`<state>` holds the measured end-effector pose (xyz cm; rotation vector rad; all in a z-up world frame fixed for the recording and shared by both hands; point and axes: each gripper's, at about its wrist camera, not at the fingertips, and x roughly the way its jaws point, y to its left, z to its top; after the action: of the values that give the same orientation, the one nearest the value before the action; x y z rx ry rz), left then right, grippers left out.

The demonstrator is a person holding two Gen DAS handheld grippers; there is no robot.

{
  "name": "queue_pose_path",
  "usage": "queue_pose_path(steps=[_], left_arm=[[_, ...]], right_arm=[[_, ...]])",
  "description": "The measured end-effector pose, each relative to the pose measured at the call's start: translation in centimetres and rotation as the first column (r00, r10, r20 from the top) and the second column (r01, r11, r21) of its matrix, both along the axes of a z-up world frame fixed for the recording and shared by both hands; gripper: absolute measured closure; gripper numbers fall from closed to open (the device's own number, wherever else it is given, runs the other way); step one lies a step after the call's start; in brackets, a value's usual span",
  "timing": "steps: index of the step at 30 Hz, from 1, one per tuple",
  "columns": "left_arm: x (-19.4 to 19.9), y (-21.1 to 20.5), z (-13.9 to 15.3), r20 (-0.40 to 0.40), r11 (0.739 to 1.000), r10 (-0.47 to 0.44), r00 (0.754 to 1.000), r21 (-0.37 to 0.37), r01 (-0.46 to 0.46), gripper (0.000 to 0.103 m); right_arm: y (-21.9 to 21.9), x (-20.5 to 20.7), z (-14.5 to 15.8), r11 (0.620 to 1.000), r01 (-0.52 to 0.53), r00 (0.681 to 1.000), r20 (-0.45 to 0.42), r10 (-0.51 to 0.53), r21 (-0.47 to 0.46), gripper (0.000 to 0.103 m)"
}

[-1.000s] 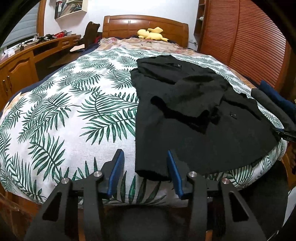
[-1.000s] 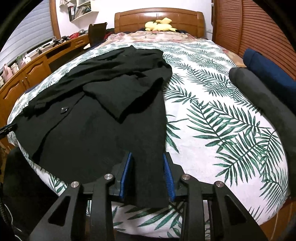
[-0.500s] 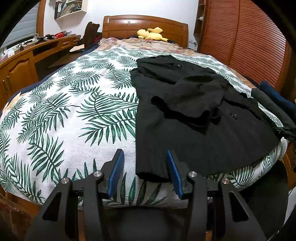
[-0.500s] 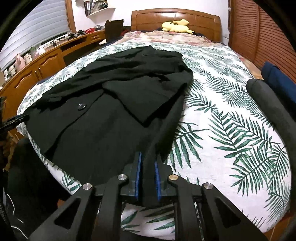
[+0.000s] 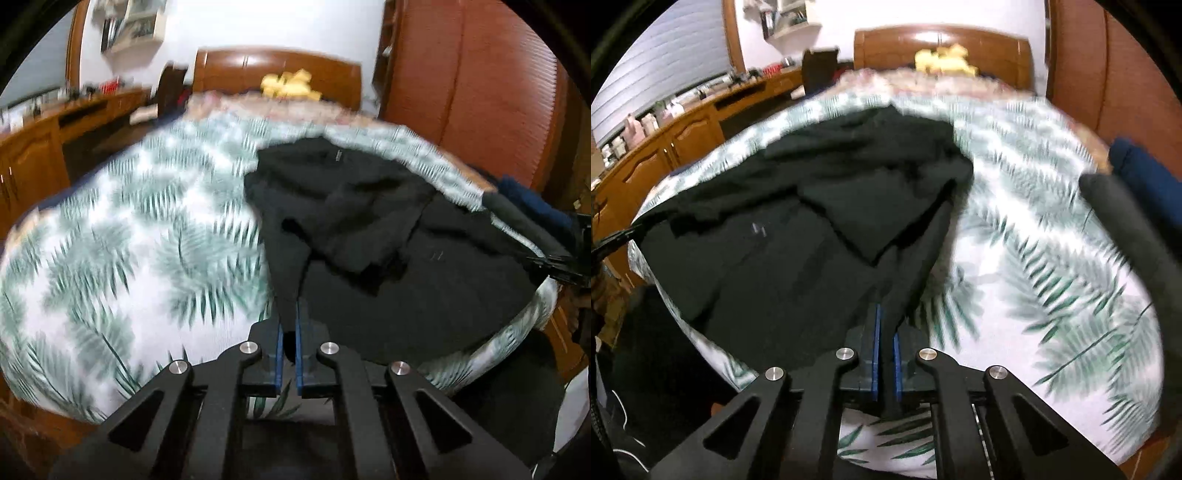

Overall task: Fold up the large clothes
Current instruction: 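Grasp the coat hem with the left gripper while the right gripper grasps it too, then lift the hem with both grippers and fold it toward the collar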

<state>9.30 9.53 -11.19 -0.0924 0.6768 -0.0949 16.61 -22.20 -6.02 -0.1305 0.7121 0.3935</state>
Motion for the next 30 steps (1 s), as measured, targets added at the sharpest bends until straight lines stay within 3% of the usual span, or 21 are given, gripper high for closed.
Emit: queue_pose_path(steps=[4,8,17,22,25,30], left_arm=[[-1.6,-0.8,4.8,0.099,1.0,-0.004,0.995,0.021,0.002,0.098],[-3.6,-0.8,8.8,0.173,1.0,-0.008,0.985,0.026,0.003,0.098],[-9.6,0.2,16.2,0.334,0.999,0.018,0.942,0.03,-0.03,0.098],[-12.0,0.3,18.4,0.396,1.0,0.013,0.918,0.021,-0.023,0.098],[-12.1,0.1,18.8,0.415,0.997,0.021,0.91,0.055,-0.048,0.098],[-9.0,0.8,17.2,0.357,0.998,0.023,0.934,0.047,-0.043,0.098]], right_arm=[[-0.6,-1.7,3.9,0.998,-0.008,0.998,0.07,0.004,0.055,0.099],[-0.3,-5.2,7.2,0.998,-0.049,0.99,0.136,0.042,0.05,0.099],[-3.0,-13.9,13.7,0.995,-0.077,0.957,0.285,0.053,0.071,0.099],[-4.8,-18.8,15.3,0.992,-0.087,0.935,0.351,0.05,0.092,0.099],[-5.5,-20.9,15.1,0.991,-0.095,0.924,0.38,0.052,0.096,0.099],[-4.5,-19.0,12.8,0.994,-0.082,0.932,0.359,0.053,0.068,0.099]])
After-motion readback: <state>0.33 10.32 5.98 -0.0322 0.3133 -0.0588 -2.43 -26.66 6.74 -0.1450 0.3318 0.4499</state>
